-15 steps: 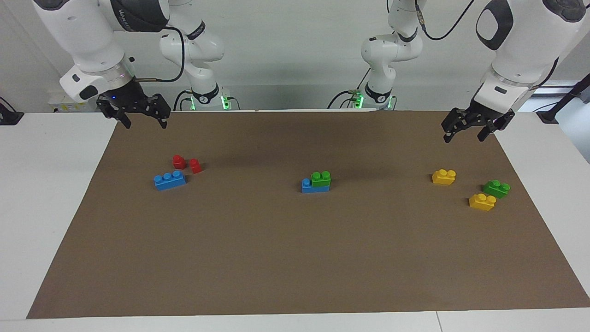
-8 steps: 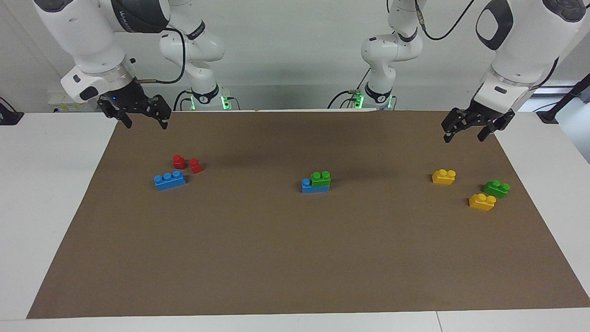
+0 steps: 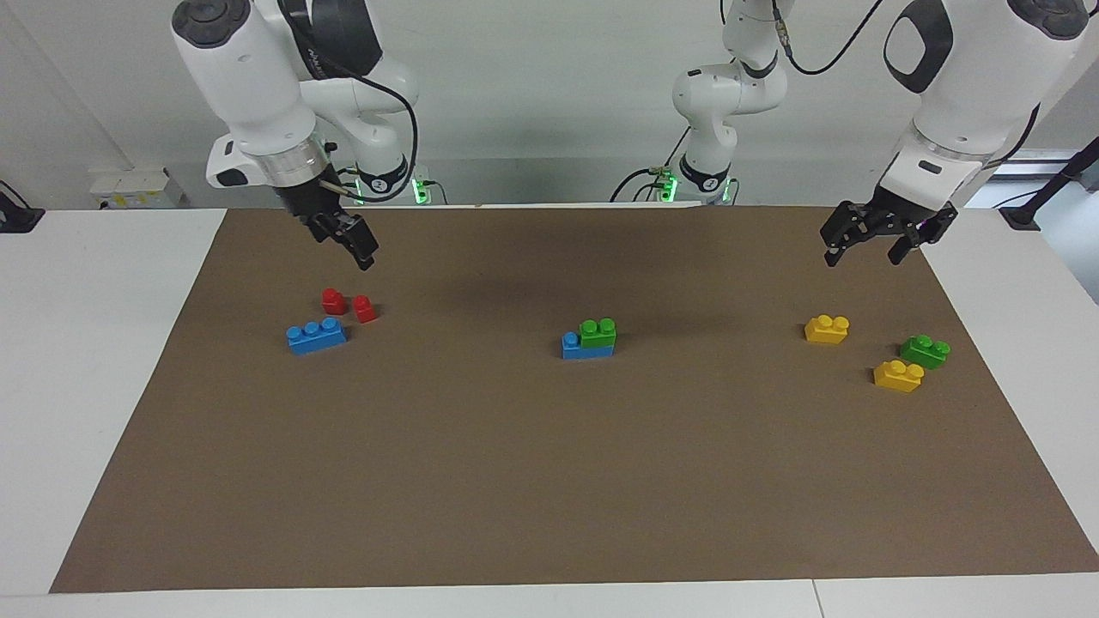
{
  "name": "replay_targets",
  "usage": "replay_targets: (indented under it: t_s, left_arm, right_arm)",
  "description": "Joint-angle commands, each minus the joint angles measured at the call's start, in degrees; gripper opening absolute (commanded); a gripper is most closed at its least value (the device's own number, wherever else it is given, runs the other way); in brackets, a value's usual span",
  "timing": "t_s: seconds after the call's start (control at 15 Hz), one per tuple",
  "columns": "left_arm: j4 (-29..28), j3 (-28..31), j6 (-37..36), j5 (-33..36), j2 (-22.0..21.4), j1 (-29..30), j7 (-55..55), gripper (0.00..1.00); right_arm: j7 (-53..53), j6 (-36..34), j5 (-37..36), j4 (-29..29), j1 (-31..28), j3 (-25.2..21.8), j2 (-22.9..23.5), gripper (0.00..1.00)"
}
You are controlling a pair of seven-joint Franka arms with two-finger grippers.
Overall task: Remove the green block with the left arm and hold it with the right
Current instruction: 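Reach the left gripper and the right gripper toward the joined green-blue blocks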
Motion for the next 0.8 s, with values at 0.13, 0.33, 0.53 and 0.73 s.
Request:
replay_targets:
  t_s: [0.13, 0.33, 0.53, 0.73]
  left_arm:
    - [-6.8, 0.3, 5.7, -0.9, -3.4, -3.4, -7.9, 1.00]
    - [-9.5, 0.3, 7.3, -0.9, -4.5, -5.8, -13.2, 1.00]
    - [-11.2, 0.3, 9.0, -0.9, -4.7, -8.6, -22.8, 1.00]
    - [-13.4, 0.3, 11.1, -1.0, -5.1, -11.3, -30.6, 1.00]
  right_arm:
    - [22.0, 5.3, 8.2, -3.0, 2.8, -0.1, 2.4, 1.00]
    - [30.1, 9.8, 13.7, -3.0, 3.8, -0.1, 5.4, 0.99]
    - [30.0, 13.1, 19.2, -4.3, 3.9, 0.0, 7.3, 0.99]
    - [30.1, 19.5, 23.5, -7.7, 5.6, -0.1, 8.4, 0.99]
